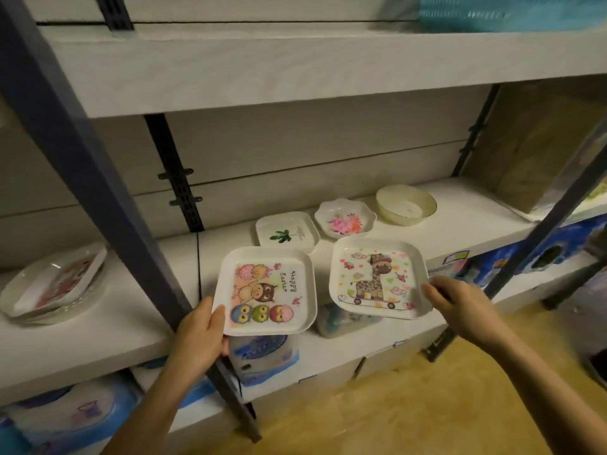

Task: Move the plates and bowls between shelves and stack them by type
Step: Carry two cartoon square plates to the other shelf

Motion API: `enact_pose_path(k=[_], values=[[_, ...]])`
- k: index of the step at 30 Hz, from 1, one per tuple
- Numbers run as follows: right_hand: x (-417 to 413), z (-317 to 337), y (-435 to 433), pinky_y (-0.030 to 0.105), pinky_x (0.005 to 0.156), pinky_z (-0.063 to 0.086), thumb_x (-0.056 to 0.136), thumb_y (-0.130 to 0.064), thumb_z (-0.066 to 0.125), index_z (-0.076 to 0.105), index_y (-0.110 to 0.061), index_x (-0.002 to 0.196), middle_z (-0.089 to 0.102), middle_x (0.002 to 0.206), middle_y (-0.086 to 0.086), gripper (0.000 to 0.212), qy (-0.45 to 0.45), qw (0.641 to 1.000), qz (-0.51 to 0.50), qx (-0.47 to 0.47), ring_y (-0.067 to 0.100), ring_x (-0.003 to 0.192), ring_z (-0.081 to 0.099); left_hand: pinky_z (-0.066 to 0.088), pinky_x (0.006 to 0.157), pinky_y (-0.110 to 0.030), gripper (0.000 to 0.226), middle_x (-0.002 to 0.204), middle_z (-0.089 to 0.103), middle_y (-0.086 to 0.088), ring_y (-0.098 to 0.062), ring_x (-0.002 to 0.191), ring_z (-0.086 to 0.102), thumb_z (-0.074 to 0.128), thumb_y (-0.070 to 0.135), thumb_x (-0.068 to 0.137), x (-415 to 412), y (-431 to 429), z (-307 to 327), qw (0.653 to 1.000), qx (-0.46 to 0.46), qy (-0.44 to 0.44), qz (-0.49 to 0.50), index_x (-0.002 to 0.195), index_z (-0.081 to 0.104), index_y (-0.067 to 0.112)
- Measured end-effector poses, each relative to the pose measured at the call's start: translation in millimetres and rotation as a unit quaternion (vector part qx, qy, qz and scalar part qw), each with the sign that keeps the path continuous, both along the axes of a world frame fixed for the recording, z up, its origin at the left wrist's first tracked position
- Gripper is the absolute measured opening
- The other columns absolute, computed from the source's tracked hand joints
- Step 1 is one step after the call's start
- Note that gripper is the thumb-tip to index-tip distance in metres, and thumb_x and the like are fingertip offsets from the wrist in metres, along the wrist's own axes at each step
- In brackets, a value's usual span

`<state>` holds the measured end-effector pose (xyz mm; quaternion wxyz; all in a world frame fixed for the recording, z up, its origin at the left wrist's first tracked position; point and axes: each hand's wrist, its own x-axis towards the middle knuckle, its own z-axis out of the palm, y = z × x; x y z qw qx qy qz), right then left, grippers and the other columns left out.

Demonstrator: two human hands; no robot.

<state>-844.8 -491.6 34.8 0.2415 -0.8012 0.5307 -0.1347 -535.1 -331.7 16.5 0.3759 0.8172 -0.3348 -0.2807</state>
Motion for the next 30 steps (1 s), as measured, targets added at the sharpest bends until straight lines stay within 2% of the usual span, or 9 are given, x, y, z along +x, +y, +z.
enact_pose_path(k=[2,5,10,13,15,19,22,26,30], values=[[4.2,-4.2,-27.2,0.036,0.065,0.052,0.095,-0.026,0.045,0.062,-0.009,0.082,0.061,0.072,0.001,0.027,0.007,1.000,0.018,0.008,0.018,0.065,0.059,0.045,0.048,-0.026,0.013,0.077,0.058,-0.006,-0.016,0.060,0.056,0.037,0.019,0.098,-1.8,-12.5,3.4,1.000,-0.001,0.004,0.024,0.097,0.049,0.015],[16.5,-13.8,-70.7,0.045,0.065,0.050,0.095,-0.028,0.044,0.060,-0.003,0.075,0.063,0.068,0.011,0.036,0.020,0.999,0.048,0.004,0.028,0.064,0.059,0.045,0.051,-0.025,0.010,0.074,0.051,0.003,-0.010,0.065,0.052,0.037,0.018,0.098,-3.3,-31.1,5.5,0.998,0.009,-0.023,0.065,0.096,0.046,0.014],[54.2,-19.9,-138.4,0.026,0.051,0.030,0.096,-0.024,0.044,0.041,-0.017,0.058,0.046,0.055,-0.003,0.039,0.040,0.990,0.135,-0.013,0.021,0.056,0.044,0.046,0.053,-0.035,0.015,0.062,0.051,-0.009,-0.028,0.056,0.052,0.037,0.014,0.097,-5.5,-48.1,5.7,0.989,-0.036,-0.047,0.133,0.087,0.046,0.007],[81.9,-23.0,-169.9,0.021,0.048,0.027,0.097,-0.023,0.042,0.039,-0.019,0.057,0.045,0.058,-0.003,0.040,0.053,0.983,0.175,-0.006,0.019,0.058,0.043,0.045,0.050,-0.032,0.019,0.062,0.052,-0.012,-0.029,0.055,0.052,0.037,0.015,0.097,-8.8,-57.4,3.6,0.980,-0.048,-0.056,0.186,0.082,0.046,0.007],[102.7,-26.7,-187.1,0.024,0.049,0.027,0.097,-0.022,0.040,0.039,-0.019,0.057,0.045,0.060,-0.003,0.040,0.059,0.980,0.190,0.005,0.016,0.056,0.042,0.045,0.051,-0.032,0.025,0.061,0.052,-0.011,-0.028,0.054,0.052,0.038,0.016,0.097,-12.5,-64.9,4.1,0.973,-0.053,-0.069,0.215,0.072,0.042,0.017],[147.3,-37.8,-208.8,0.028,0.067,0.036,0.098,-0.024,0.039,0.050,-0.011,0.069,0.064,0.087,0.015,0.033,0.072,0.975,0.211,0.016,0.022,0.070,0.050,0.045,0.050,-0.029,0.028,0.062,0.051,-0.008,-0.025,0.052,0.052,0.041,0.016,0.096,-13.4,-75.1,6.1,0.957,-0.063,-0.081,0.270,0.070,0.040,0.024],[174.2,-44.1,-215.6,0.027,0.062,0.037,0.098,-0.027,0.036,0.048,-0.014,0.066,0.060,0.087,0.012,0.037,0.112,0.969,0.218,0.028,0.020,0.068,0.050,0.046,0.054,-0.028,0.014,0.066,0.050,-0.006,-0.021,0.058,0.052,0.039,0.019,0.097,-11.4,-80.8,8.9,0.954,-0.037,-0.075,0.289,0.088,0.043,0.010],[198.0,-50.7,-218.7,0.037,0.086,0.045,0.099,-0.032,0.033,0.058,-0.007,0.089,0.062,0.092,0.012,0.036,0.150,0.959,0.239,0.025,0.026,0.087,0.059,0.045,0.055,-0.028,0.015,0.068,0.051,-0.006,-0.019,0.059,0.053,0.038,0.022,0.097,-7.0,-85.4,10.4,0.945,-0.041,-0.068,0.318,0.094,0.042,0.008],[211.2,-55.8,-217.3,0.034,0.087,0.046,0.099,-0.029,0.033,0.060,-0.002,0.112,0.064,0.117,0.018,0.040,0.169,0.956,0.240,0.023,0.031,0.106,0.060,0.044,0.052,-0.025,0.014,0.068,0.051,-0.006,-0.018,0.057,0.052,0.037,0.022,0.097,-3.6,-86.1,8.4,0.944,-0.037,-0.071,0.320,0.088,0.042,0.013]])
